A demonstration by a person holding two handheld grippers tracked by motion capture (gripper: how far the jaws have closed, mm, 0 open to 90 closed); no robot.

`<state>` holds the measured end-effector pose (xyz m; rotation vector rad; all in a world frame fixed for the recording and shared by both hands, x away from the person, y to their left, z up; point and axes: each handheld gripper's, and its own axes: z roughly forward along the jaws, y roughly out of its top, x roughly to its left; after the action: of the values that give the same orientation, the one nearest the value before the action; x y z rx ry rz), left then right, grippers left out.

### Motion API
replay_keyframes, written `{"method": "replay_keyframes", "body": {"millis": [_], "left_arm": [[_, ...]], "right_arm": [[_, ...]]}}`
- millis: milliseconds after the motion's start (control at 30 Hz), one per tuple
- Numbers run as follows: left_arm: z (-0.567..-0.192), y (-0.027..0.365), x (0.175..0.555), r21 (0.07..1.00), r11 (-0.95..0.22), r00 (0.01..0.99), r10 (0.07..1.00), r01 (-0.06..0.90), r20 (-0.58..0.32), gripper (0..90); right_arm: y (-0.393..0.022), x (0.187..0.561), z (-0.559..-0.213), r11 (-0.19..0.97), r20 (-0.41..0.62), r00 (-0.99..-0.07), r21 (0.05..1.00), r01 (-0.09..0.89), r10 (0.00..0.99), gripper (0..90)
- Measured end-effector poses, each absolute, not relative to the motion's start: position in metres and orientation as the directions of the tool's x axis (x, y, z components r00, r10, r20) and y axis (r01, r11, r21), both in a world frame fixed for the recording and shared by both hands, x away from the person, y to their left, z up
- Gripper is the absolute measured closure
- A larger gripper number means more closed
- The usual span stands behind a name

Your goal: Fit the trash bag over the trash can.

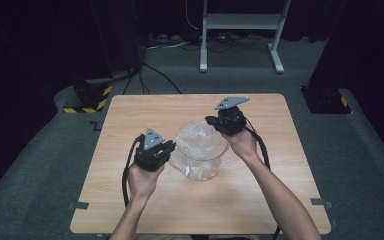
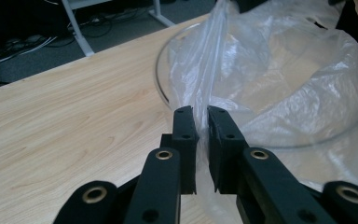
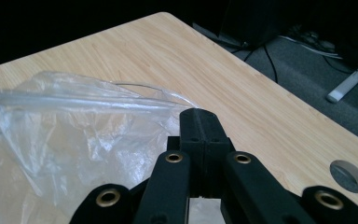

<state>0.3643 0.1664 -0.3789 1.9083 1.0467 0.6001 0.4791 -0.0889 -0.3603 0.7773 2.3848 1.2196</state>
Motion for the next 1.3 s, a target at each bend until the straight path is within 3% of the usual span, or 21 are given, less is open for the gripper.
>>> {"method": "replay_keyframes", "body": {"millis": [467, 900, 1300], "left_arm": [[-0.388, 0.177, 0.383, 0.847, -0.258, 0.524, 0.851, 0.465, -0.029, 82.6], [-0.391, 0.176, 0.413, 0.854, -0.217, 0.471, 0.881, 0.472, -0.037, 82.7], [-0.395, 0.172, 0.432, 0.850, -0.193, 0.463, 0.884, 0.490, -0.066, 86.6]], "right_arm": [[-0.092, 0.482, -0.371, 0.559, -0.046, -0.808, 0.745, 0.363, 0.587, 90.0], [-0.094, 0.496, -0.374, 0.461, -0.035, -0.750, 0.807, 0.369, 0.661, 85.7], [-0.098, 0.503, -0.377, 0.430, -0.028, -0.727, 0.822, 0.374, 0.686, 90.0]]}}
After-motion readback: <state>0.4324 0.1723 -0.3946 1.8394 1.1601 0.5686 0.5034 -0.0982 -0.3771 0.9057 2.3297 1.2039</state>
